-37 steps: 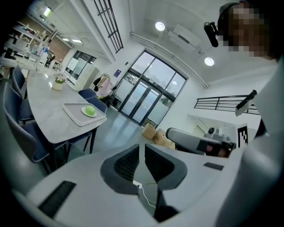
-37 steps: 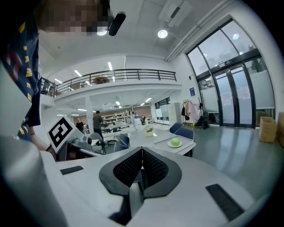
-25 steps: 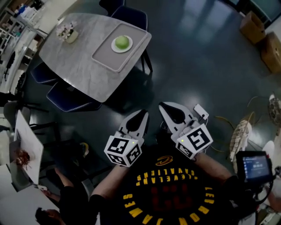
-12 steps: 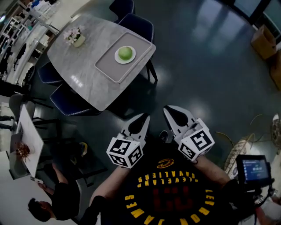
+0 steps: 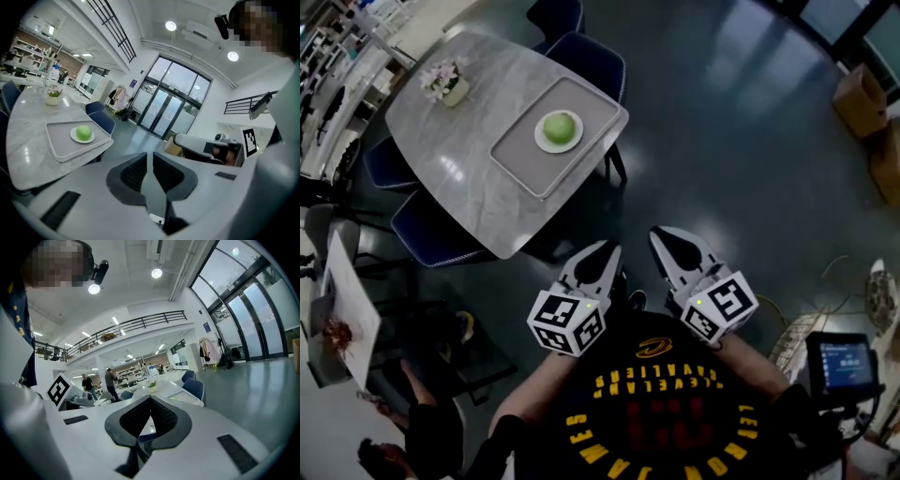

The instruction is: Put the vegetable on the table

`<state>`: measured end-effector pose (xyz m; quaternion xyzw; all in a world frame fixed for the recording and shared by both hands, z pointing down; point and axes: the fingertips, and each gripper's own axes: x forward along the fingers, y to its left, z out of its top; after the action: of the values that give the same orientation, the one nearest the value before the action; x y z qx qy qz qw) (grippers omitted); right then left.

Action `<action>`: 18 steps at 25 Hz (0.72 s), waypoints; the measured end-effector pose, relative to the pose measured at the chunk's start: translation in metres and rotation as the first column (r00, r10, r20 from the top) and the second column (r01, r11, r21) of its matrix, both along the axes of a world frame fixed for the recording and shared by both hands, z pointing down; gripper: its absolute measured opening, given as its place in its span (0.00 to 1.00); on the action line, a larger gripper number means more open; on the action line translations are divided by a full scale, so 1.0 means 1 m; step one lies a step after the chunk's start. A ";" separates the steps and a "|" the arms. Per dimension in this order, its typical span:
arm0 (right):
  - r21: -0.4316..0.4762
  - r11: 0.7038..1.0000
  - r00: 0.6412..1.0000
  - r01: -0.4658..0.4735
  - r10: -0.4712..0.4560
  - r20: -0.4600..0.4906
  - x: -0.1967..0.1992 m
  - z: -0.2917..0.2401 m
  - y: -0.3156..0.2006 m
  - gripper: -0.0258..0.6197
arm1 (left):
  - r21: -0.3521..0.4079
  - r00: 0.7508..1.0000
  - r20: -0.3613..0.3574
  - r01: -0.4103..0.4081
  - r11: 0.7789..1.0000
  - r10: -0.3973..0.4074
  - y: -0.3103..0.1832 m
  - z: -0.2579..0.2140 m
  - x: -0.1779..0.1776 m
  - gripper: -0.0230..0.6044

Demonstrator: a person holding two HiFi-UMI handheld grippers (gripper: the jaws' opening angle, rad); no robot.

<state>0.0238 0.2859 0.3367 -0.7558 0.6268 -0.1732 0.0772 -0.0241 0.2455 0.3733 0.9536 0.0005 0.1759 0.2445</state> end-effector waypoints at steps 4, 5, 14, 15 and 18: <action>-0.044 0.999 1.000 -0.002 0.003 0.009 0.034 0.010 -0.029 0.05 | -0.026 1.000 -0.016 0.000 1.000 0.000 -0.029 0.004 0.035 0.11; -0.049 0.999 1.000 0.005 -0.005 0.012 0.041 0.011 -0.039 0.05 | -0.034 1.000 -0.020 0.007 0.999 -0.007 -0.039 0.005 0.043 0.11; -0.067 0.994 0.997 0.081 -0.081 0.003 0.086 0.004 -0.143 0.05 | -0.058 0.994 -0.048 0.098 0.994 -0.101 -0.146 -0.002 0.085 0.11; -0.069 0.994 0.996 0.089 -0.089 0.001 0.087 0.004 -0.154 0.05 | -0.060 0.992 -0.049 0.113 0.992 -0.116 -0.158 -0.002 0.085 0.11; -0.076 0.990 0.993 0.117 -0.116 0.010 0.087 0.007 -0.182 0.05 | -0.067 0.986 -0.051 0.155 0.986 -0.158 -0.189 -0.002 0.082 0.11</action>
<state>0.1108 0.1037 0.3433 -0.7198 0.6626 -0.2032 0.0398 0.0577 0.0566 0.3712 0.9470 -0.0620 0.1294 0.2875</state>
